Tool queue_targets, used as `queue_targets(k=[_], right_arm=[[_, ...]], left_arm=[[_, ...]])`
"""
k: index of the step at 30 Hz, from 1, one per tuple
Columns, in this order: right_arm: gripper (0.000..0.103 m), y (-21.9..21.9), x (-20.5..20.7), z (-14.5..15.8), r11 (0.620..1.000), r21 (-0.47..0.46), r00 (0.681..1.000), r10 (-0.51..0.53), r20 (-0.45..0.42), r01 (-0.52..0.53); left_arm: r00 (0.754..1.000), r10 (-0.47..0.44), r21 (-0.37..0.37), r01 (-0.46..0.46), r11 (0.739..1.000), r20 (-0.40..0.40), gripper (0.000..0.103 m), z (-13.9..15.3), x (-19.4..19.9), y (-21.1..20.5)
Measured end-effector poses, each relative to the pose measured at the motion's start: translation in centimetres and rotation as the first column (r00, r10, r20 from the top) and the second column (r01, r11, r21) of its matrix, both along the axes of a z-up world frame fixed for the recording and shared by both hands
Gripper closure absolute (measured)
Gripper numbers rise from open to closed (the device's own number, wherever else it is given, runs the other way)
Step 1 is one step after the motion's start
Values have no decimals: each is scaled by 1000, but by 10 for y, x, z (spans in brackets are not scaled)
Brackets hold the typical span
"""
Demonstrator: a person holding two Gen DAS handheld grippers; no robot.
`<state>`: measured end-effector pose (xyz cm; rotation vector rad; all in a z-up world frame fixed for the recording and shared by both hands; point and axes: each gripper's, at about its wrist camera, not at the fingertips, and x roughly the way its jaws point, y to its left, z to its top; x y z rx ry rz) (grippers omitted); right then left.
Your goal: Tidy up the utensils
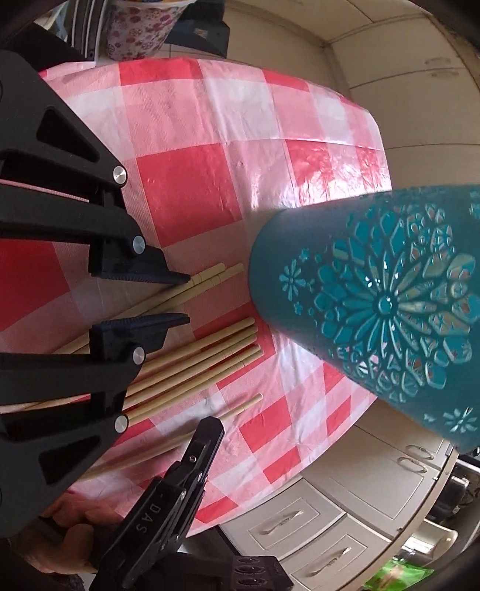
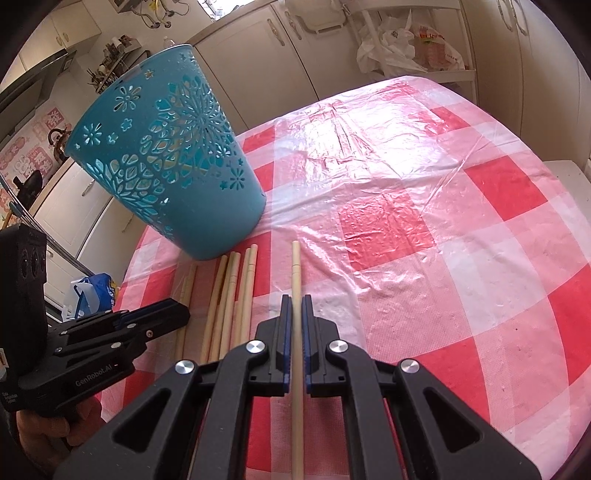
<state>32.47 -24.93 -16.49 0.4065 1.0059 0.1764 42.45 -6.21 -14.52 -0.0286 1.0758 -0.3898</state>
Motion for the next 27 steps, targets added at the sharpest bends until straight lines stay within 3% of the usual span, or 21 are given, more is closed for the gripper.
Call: queue_targets(k=[4,10,17,21,23,25,27], right_arm=[[97,-1,0,0,1000,8,1000,-2,0,2],[97,-2,0,0,1000,8,1000,-2,0,2],[97,3,0,1,999,-32,1000,12,0,-12],[97,19,4,5,987,-149,998,60,2,-59],[97,22,3,6,981,-177,997,75,4,-73],[97,21,2,6,985,-155,997,77,0,-76],[97,16,2,5,990,-122,997,71,-8,-72]], left_arm=[[998,37,-80,-40,996,-46,86,1,1,16],[998,55,-59,-57,997,-32,86,3,1,22],[1000,29,37,-30,999,10,86,6,-3,11],[995,-63,167,50,985,78,93,5,-8,-13],[990,-124,155,113,981,62,95,6,-10,-19],[977,-207,157,197,968,48,97,8,-13,-22],[970,-239,194,226,955,48,97,8,-15,-23]])
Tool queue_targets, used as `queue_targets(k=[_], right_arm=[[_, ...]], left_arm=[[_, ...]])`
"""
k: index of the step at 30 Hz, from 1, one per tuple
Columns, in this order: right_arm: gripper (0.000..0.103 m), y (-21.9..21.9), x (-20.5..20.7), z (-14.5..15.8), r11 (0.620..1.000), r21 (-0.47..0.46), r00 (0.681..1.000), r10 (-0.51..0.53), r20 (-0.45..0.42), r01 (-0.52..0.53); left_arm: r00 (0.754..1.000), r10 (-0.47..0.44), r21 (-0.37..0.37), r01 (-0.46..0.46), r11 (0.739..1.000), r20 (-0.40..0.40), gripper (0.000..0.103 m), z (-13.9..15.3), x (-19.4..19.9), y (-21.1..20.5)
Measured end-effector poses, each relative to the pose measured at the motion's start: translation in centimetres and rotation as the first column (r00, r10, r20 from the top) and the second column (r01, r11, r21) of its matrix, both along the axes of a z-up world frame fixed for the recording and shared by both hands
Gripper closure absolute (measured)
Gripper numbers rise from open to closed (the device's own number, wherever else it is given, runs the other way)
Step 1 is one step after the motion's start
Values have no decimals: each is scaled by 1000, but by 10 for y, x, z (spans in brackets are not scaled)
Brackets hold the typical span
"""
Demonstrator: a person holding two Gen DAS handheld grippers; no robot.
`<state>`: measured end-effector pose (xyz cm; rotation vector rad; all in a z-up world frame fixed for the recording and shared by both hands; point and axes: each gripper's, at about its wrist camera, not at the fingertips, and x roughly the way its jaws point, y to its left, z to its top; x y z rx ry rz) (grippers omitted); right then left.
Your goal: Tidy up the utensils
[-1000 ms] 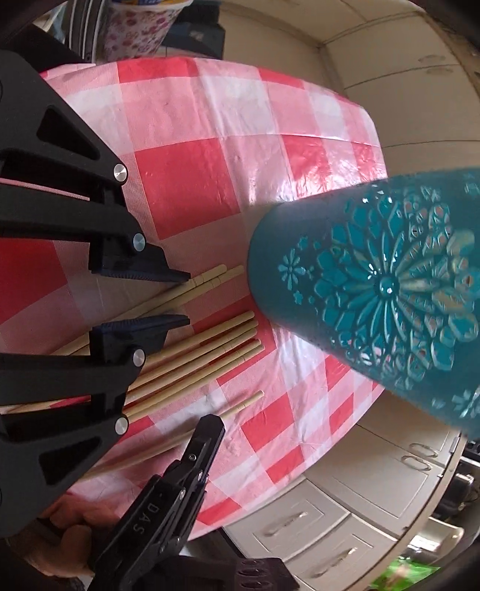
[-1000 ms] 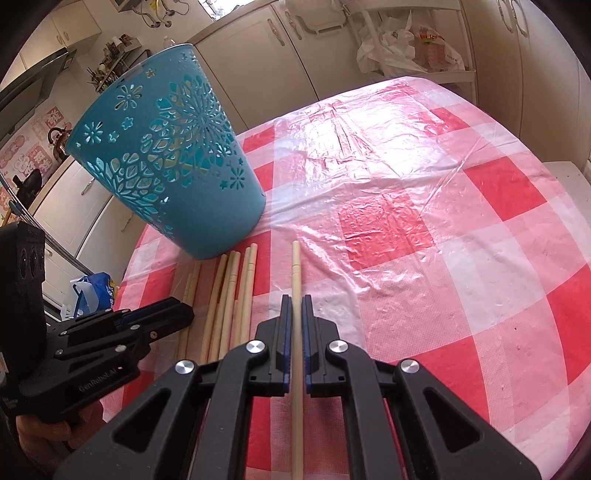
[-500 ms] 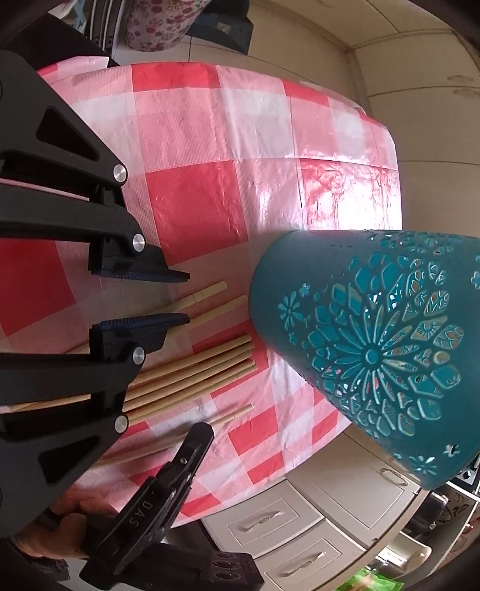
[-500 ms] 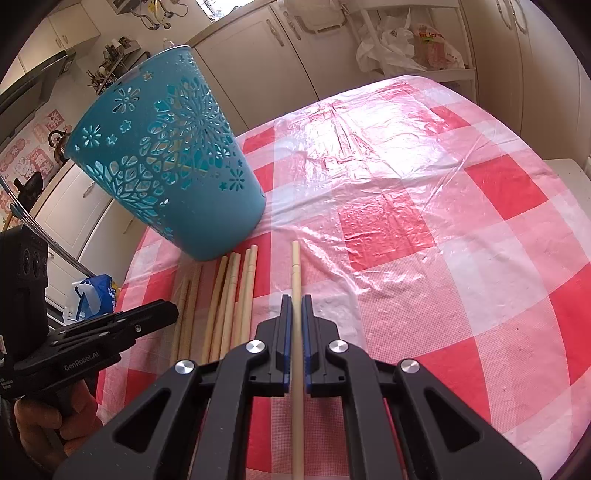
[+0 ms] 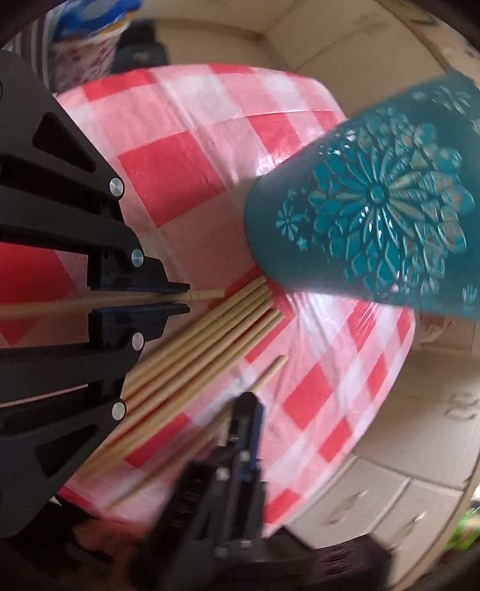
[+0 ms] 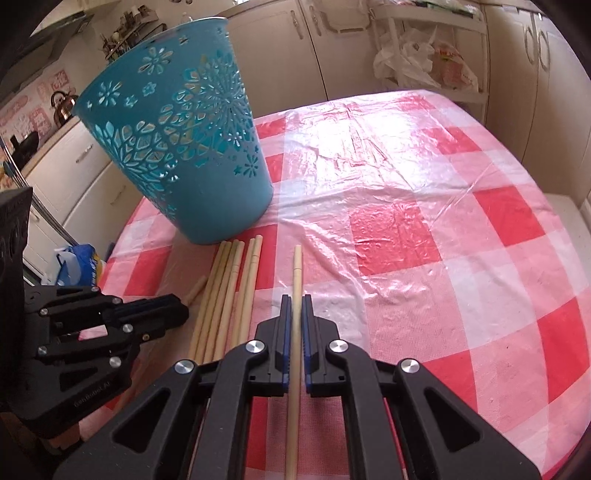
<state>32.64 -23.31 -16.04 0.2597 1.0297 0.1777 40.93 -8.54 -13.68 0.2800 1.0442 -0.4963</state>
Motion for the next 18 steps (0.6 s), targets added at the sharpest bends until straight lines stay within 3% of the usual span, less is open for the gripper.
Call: queue_targets(k=[2,4,7,9,11,13,15,18], right_arm=[[97,1,2,0,1000,-8,1000,3,-4,-3],[97,7,2,1,998,-51,1000,22,1,-22],[97,16,0,2,992,-117,998,54,14,-52],[97,14,0,2,994,-104,999,49,16,-47],[97,6,0,0,999,-37,1000,24,8,-24],[97,-10,-1,-1,995,97,1000,-12,4,12],[97,-21,-3,3,985,170,998,-48,31,42],[97,-32,-6,7,970,229,993,-98,60,82]], left_arm=[[1000,24,11,-24,1000,-13,97,0,4,2],[998,58,21,-58,998,-19,90,1,8,6],[998,65,43,-64,997,-8,89,-2,11,0],[999,45,62,-45,997,6,98,-2,7,-4],[999,38,60,-39,997,22,98,2,1,-6],[998,51,4,-51,999,32,98,15,-4,0],[995,66,-106,-59,993,69,98,40,-14,13],[984,87,-293,-38,955,153,98,88,-28,37]])
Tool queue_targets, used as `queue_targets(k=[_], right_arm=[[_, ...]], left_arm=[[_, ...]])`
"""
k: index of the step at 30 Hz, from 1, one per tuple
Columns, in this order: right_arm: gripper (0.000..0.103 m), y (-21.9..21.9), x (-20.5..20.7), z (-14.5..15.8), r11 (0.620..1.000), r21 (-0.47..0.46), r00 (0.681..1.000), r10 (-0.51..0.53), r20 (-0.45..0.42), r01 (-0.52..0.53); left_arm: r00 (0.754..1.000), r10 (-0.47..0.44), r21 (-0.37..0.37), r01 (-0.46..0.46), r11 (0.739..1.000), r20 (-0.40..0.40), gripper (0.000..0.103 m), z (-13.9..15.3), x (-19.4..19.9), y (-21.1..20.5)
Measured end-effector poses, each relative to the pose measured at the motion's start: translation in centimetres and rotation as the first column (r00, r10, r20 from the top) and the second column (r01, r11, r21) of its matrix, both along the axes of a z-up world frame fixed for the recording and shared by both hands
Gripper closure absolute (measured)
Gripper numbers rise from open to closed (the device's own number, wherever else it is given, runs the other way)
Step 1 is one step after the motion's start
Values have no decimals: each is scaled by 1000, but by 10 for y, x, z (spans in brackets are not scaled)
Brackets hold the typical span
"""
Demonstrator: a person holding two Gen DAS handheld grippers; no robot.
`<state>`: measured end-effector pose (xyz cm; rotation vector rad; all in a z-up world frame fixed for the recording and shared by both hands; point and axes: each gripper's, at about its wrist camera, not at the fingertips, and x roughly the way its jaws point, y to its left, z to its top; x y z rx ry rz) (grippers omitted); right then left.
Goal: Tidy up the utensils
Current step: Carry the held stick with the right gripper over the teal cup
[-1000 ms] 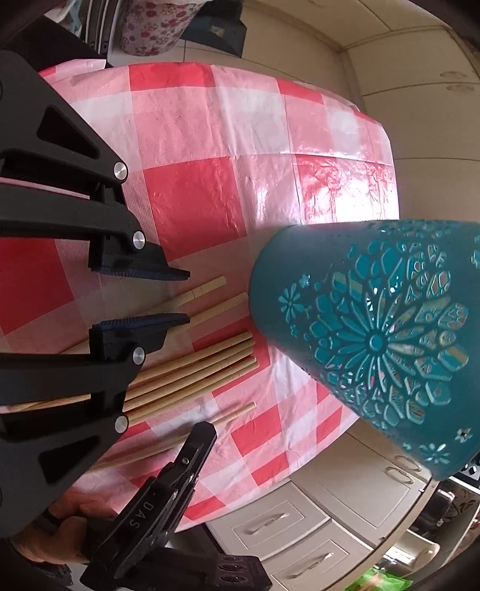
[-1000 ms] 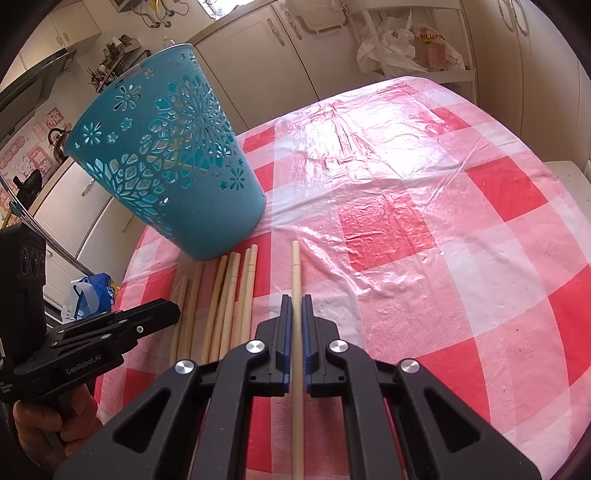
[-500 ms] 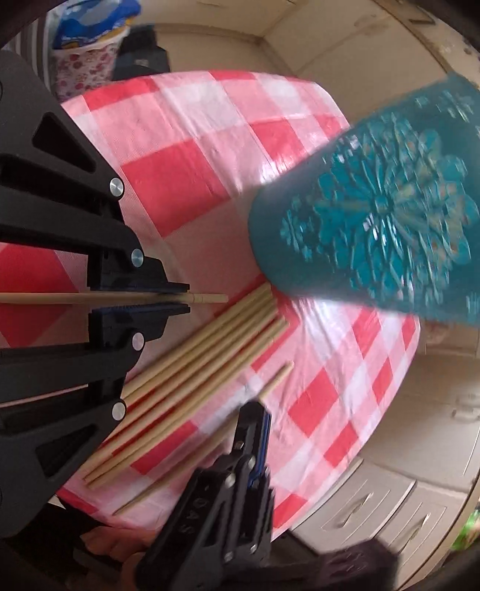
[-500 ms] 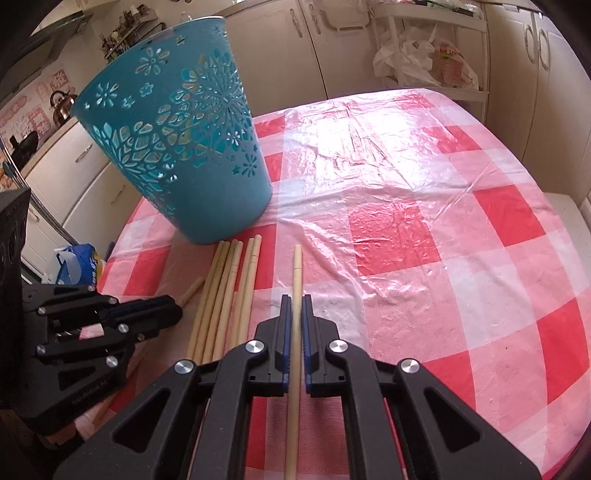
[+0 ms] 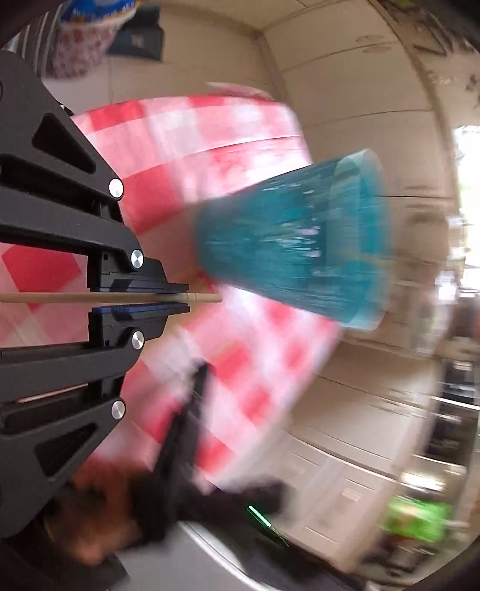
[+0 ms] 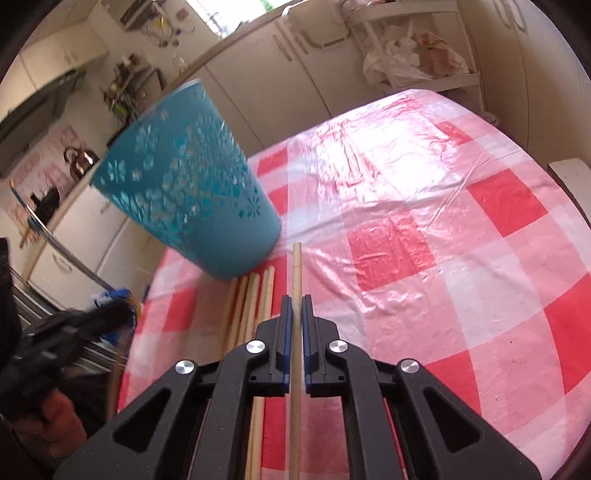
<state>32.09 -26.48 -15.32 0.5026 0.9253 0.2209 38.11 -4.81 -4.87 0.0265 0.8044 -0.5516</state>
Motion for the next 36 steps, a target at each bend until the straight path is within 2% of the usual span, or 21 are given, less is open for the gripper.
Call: queue_targets(k=[1,3,5,9,13,16,19,23,29,36], right_arm=[[97,-3,0,0,1000,20,1000,-12,5,12],[97,-7,0,-2,999,47,1000,-27,6,26],[97,-10,0,-1,997,59,999,-42,14,41],[97,-10,-2,5,996,63,997,-63,44,60],[97,-15,-2,7,994,68,994,-93,60,89],[97,-18,-2,6,992,76,992,-109,60,104],[97,-19,-1,5,991,84,992,-111,57,106],[97,-16,0,6,992,79,992,-107,62,102],[97,-15,0,6,992,73,992,-107,68,102],[97,-13,-1,10,993,66,991,-108,85,103]], left_arm=[[999,11,-69,-7,998,50,98,21,-3,9],[991,52,-158,-32,987,125,98,51,-2,23],[972,121,-266,-65,962,202,98,84,4,39],[929,229,-373,-110,921,292,98,120,26,48],[880,327,-449,-151,881,345,98,143,57,45],[832,398,-458,-201,866,387,98,150,77,38],[802,441,-452,-244,858,402,98,145,99,29],[789,472,-446,-286,848,392,98,128,122,17],[788,492,-420,-331,845,369,98,96,139,14],[825,440,-311,-339,888,354,98,67,144,4]])
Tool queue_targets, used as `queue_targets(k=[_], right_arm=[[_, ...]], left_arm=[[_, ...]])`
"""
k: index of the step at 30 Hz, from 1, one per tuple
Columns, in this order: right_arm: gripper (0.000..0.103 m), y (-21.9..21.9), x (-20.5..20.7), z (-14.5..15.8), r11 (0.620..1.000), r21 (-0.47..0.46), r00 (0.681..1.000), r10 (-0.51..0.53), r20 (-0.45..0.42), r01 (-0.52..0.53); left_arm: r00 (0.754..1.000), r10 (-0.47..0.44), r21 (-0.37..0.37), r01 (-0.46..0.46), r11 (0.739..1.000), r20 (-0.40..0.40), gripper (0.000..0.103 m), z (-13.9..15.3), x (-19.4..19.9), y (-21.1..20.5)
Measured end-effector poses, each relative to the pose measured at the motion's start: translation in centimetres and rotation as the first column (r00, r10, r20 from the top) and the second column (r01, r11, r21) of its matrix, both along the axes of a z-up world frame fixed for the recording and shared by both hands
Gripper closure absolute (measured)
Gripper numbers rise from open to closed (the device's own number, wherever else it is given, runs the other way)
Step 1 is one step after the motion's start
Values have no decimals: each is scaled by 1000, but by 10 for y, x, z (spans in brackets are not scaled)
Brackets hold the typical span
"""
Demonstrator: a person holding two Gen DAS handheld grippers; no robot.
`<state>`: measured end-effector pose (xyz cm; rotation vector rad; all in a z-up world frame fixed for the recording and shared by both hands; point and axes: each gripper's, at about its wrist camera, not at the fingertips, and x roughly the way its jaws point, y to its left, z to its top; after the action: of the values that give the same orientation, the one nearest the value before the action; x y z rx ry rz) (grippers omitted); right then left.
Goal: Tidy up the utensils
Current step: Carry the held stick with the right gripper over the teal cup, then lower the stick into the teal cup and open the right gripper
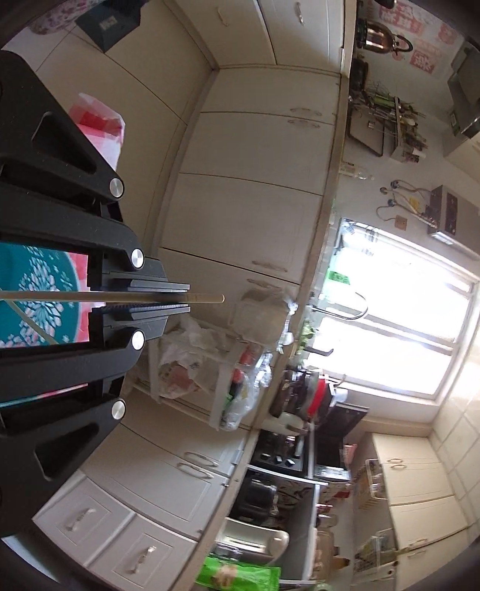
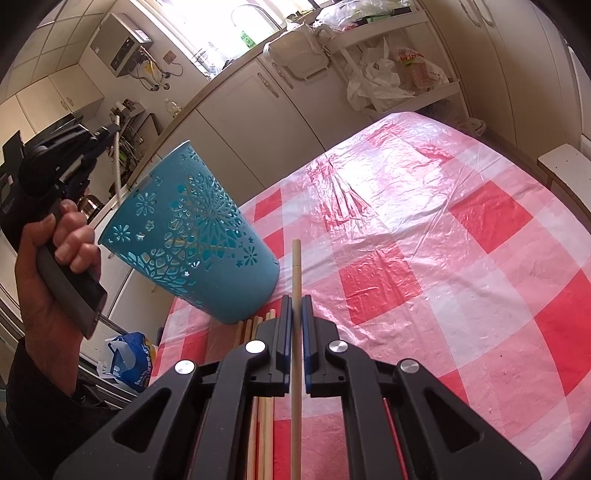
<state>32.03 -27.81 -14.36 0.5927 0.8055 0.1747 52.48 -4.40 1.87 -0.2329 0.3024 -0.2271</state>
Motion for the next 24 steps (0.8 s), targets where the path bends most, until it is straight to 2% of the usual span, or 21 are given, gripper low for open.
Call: queue_targets(k=[8,11,13,14,19,24], right_arm=[[97,-2,-4,11,1000,-6,999,-16,49,16],[97,-4,-8,25,1000,-2,994,-20,103,21],[97,-2,-13,42,1000,-7,987,-21,158,23],[97,-2,-14,52,1000,-3,983,-22,185,23],[97,4,-11,96,999,33,958,-28,285,19],[97,18,-4,143,1000,-11,927,12,376,-9]], left_arm=[[997,-2,23,4,1000,-74,97,-14,-16,14],[997,1,-5,-1,1000,-76,88,-10,-33,31],[996,29,-39,-32,999,-79,69,-11,-43,48],[995,40,-55,-45,997,-88,67,-12,-44,54],[990,55,-117,-70,991,-129,66,-14,-41,79],[989,61,-147,-81,986,-134,66,-13,-42,91]])
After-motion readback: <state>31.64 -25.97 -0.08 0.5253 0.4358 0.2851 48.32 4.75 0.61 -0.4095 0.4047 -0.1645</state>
